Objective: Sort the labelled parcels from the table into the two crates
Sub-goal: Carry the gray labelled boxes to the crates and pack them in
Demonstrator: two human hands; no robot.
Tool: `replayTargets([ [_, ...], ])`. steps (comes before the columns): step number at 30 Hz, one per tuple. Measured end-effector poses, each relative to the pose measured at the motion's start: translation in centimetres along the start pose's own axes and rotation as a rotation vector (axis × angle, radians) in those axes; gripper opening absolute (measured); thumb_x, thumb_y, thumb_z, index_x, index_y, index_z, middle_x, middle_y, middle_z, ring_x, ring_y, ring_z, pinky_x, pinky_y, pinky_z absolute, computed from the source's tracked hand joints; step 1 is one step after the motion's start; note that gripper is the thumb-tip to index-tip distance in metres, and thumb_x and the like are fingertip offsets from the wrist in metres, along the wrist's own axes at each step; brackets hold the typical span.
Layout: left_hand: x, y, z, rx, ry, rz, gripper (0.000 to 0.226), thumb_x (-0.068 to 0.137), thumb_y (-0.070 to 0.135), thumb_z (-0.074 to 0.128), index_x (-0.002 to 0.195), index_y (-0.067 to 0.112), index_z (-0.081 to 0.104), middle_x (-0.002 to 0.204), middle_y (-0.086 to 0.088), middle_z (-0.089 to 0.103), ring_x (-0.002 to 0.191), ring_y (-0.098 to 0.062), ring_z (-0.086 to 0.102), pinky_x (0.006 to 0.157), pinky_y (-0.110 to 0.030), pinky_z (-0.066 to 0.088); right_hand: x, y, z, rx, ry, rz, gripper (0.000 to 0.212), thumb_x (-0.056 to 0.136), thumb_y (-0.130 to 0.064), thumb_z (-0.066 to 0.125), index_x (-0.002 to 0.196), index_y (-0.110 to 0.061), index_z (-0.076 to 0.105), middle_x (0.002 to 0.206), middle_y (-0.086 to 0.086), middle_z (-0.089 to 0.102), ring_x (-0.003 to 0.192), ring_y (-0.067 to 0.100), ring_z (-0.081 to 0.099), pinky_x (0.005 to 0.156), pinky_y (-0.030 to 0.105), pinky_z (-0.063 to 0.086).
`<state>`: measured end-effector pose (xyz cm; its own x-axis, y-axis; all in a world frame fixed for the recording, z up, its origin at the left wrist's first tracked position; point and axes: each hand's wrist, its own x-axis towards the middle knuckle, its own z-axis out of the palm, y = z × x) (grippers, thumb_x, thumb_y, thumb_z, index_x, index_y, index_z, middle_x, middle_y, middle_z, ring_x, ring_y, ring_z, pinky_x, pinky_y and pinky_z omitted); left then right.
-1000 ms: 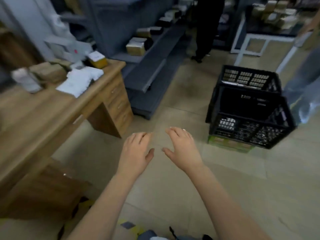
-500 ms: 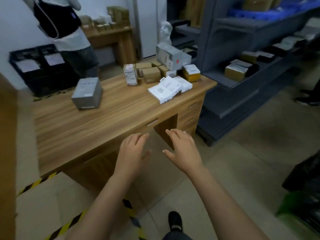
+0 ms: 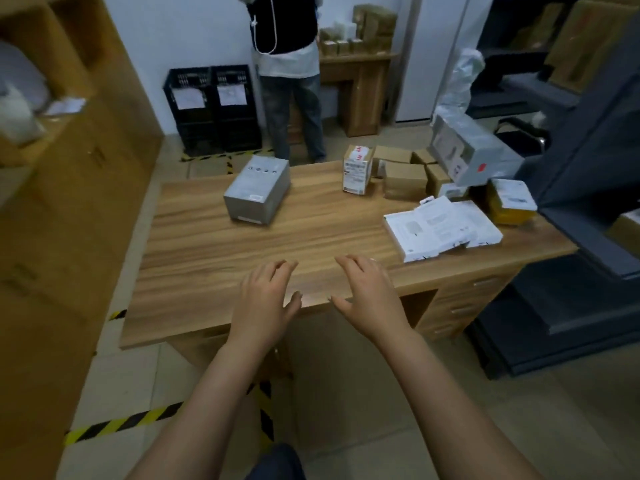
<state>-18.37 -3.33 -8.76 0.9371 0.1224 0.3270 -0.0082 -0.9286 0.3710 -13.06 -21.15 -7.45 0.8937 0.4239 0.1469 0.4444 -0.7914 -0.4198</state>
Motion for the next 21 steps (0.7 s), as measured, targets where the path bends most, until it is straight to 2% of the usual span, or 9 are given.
replayTargets([
  [5, 4.7, -4.5, 1.1, 0.013, 0.04, -0.009, 0.051, 0.078, 0.019, 0.076, 0.126, 0.011, 0.06, 0.115, -0.008, 0.061, 0.109, -0.028, 0.055, 0.088, -0.042, 0.046, 6.4, -0.3, 2.2, 0.001, -0.036, -0.042, 0.068, 0.09, -0.038, 0.066, 0.148, -0.022, 0.036, 0.147, -0.002, 0.041, 0.136, 0.018, 0.035, 0.113, 0.033, 0.025],
  [14, 16.7, -14.9, 0.5, 0.044, 0.057, 0.037, 0.055, 0.069, 0.017, 0.08, 0.121, 0.011, 0.062, 0.112, -0.008, 0.061, 0.106, -0.028, 0.052, 0.085, -0.041, 0.045, 20.2, -3.9, 6.3, 0.002, -0.021, -0.054, 0.073, 0.083, -0.04, 0.072, 0.145, -0.019, 0.04, 0.14, 0.002, 0.046, 0.128, 0.025, 0.042, 0.106, 0.032, 0.029],
  [17, 20.4, -18.5, 0.6, 0.061, 0.011, 0.049, 0.058, 0.068, 0.017, 0.081, 0.122, 0.01, 0.06, 0.113, -0.009, 0.06, 0.106, -0.033, 0.055, 0.086, -0.042, 0.046, 24.3, -4.6, 8.2, -0.018, -0.013, -0.012, 0.078, 0.08, -0.041, 0.074, 0.146, -0.019, 0.039, 0.141, 0.002, 0.046, 0.127, 0.025, 0.044, 0.105, 0.034, 0.03],
  [21, 24.3, -22.7, 1.8, 0.055, -0.068, 0.049, 0.064, 0.072, 0.023, 0.079, 0.13, 0.011, 0.055, 0.126, -0.009, 0.056, 0.116, -0.032, 0.051, 0.096, -0.045, 0.042, 28.5, -4.8, 11.0, 0.029, -0.038, 0.055, 0.082, 0.078, -0.041, 0.075, 0.147, -0.019, 0.038, 0.143, 0.002, 0.044, 0.131, 0.025, 0.042, 0.107, 0.034, 0.029],
])
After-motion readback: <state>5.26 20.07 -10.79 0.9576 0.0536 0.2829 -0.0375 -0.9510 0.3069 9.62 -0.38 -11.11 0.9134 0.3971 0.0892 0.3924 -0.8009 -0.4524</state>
